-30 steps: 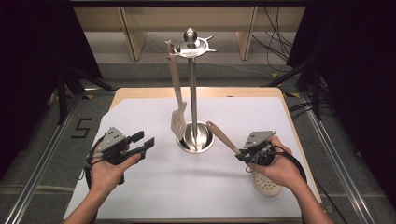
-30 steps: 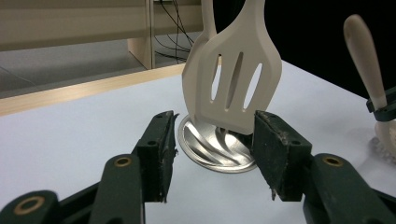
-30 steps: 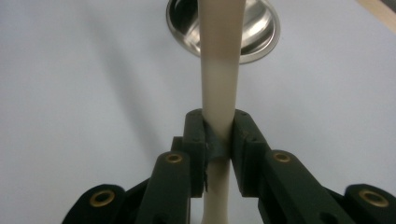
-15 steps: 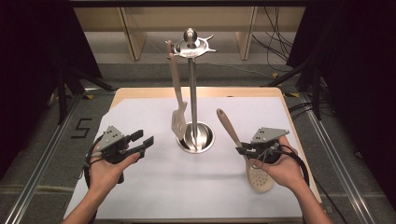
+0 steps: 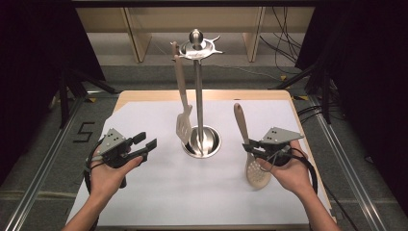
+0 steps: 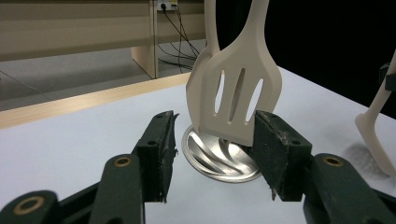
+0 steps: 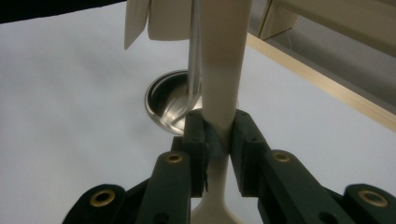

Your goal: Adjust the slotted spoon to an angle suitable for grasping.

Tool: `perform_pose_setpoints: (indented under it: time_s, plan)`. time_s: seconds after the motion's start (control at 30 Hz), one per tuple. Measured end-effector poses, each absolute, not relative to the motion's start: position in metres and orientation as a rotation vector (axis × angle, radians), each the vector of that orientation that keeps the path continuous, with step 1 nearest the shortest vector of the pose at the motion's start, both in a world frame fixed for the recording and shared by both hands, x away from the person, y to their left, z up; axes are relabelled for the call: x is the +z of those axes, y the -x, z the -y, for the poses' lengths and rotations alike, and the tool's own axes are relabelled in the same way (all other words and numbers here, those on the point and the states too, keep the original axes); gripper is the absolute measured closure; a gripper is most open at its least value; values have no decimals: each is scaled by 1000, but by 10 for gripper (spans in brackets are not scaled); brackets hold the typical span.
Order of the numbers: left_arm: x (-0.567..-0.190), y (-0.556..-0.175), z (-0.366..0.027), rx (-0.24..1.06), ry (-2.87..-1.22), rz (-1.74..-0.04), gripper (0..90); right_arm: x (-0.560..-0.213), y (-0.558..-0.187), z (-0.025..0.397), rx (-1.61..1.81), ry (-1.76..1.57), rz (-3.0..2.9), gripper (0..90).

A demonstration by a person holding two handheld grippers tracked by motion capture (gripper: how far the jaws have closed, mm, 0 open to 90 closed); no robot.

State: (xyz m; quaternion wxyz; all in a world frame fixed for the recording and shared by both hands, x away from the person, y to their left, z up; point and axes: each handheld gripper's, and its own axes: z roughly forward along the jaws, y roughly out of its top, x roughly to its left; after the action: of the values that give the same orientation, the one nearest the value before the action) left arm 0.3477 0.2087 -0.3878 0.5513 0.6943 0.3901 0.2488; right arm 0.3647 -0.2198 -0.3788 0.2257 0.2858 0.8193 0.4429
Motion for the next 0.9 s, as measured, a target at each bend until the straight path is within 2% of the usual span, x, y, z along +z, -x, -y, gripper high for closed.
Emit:
perform_pose_setpoints:
  time_s: [0.3,0.9]
  plan:
    - [-376,-344,-201,595,-1632,-860,484,-372,-364,213,1266,-802,-2236,786]
    - [-337,-339,-151,551,-1588,-656,483,-356,-357,193,1300,-799,-2232,785]
